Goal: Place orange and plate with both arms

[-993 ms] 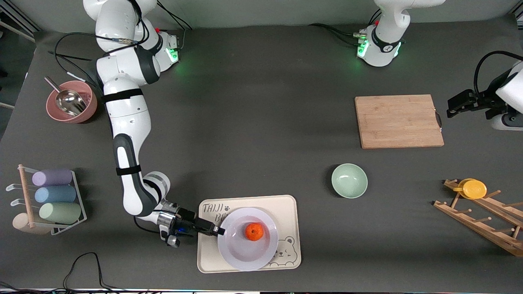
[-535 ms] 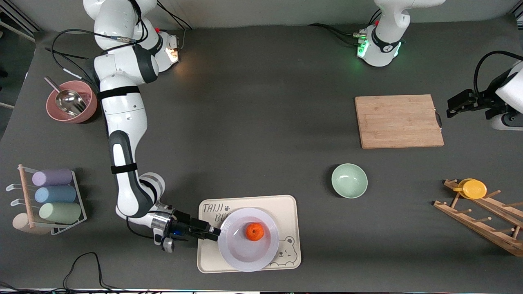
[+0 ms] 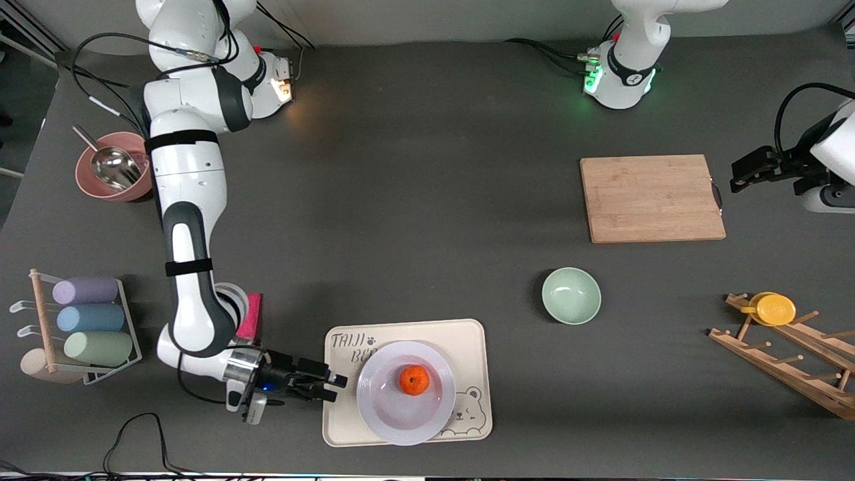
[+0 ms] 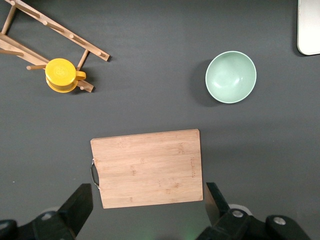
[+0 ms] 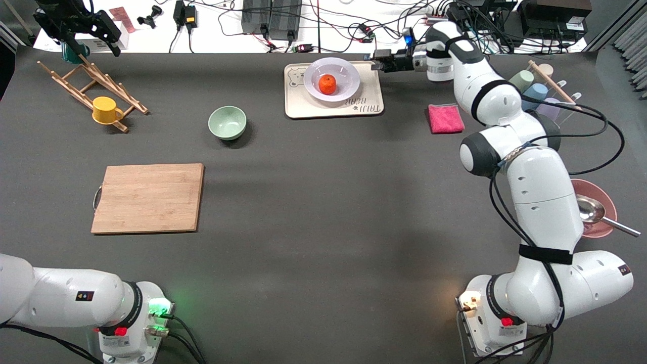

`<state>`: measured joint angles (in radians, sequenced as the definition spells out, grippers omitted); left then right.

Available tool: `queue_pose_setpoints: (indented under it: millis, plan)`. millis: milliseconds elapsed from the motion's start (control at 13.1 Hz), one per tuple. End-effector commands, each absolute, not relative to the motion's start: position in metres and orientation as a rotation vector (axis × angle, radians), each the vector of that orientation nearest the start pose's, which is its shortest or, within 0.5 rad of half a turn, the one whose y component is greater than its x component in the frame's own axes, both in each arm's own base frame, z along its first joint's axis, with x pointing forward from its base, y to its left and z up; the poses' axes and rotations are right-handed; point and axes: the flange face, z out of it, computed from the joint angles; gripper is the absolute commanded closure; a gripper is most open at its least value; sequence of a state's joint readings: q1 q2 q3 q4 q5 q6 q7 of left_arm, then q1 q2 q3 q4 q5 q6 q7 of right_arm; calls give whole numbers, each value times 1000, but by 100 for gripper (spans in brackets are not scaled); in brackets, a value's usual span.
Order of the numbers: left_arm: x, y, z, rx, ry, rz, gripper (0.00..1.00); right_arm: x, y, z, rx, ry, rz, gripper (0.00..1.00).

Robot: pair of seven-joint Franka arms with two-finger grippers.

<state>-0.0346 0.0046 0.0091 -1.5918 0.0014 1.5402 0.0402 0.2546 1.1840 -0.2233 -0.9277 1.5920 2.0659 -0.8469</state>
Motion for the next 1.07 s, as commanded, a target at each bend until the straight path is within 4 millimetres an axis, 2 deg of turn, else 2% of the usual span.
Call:
queue_pose_setpoints:
  millis: [0,382,458,764,993]
  plan:
    - [545,-17,615,-3133,98,94,0,786,143,217,-2105,-167,-457,0]
    - [544,-17,615,-3133,94,91,0,766,124,269,-2307,-114,-291,0]
    - [544,-17,615,-3131,86,91,0,759,120,284,-2362,-109,-260,0]
    - [544,-17,615,-3131,89,91,0,719,91,350,-2629,-145,-169,0]
    - [544,-18,615,-3131,91,94,0,679,70,400,-2812,-172,-69,0]
